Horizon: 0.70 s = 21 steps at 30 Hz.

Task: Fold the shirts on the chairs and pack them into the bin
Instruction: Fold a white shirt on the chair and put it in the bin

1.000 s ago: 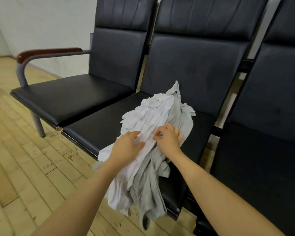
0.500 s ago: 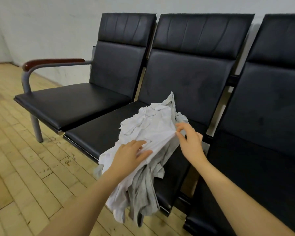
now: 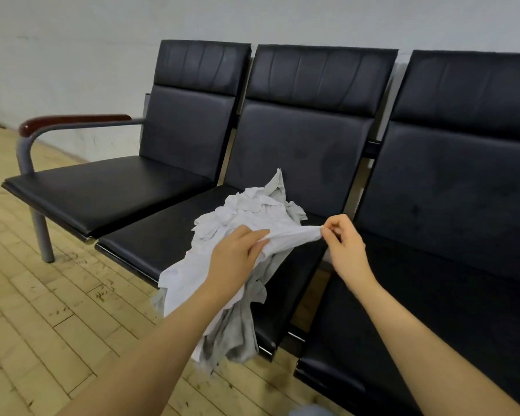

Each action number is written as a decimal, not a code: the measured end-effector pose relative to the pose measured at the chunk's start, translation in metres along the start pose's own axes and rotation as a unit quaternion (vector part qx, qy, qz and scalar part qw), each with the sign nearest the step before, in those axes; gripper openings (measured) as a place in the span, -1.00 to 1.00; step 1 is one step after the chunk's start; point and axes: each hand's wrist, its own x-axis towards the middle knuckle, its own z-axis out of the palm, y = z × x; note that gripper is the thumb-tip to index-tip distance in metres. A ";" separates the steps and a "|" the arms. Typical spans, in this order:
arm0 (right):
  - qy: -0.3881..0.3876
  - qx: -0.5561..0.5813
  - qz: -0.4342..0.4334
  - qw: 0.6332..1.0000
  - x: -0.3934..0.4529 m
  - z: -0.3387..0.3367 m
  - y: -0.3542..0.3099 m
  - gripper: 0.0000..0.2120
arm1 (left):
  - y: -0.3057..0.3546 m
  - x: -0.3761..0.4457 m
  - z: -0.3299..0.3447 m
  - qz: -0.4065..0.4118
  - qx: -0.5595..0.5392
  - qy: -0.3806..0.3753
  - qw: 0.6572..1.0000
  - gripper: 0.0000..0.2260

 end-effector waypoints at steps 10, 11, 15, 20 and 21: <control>0.100 -0.017 -0.034 0.994 -0.030 -0.107 -0.015 -0.93 | 0.094 0.037 0.031 0.123 -0.073 -0.007 0.990 -0.69; 0.117 -0.022 -0.027 0.993 -0.035 -0.121 -0.014 -0.94 | 0.105 0.039 0.039 0.138 -0.081 -0.012 0.987 -0.69; 0.179 -0.057 0.006 0.982 -0.059 -0.177 -0.006 -0.95 | 0.154 0.039 0.068 0.184 -0.119 -0.044 0.975 -0.68; 0.229 -0.115 0.047 0.966 -0.098 -0.240 0.005 -0.94 | 0.210 0.017 0.111 0.168 -0.204 -0.091 0.960 -0.68; 0.236 -0.119 0.053 0.963 -0.107 -0.249 0.007 -0.94 | 0.219 0.011 0.118 0.160 -0.220 -0.101 0.957 -0.68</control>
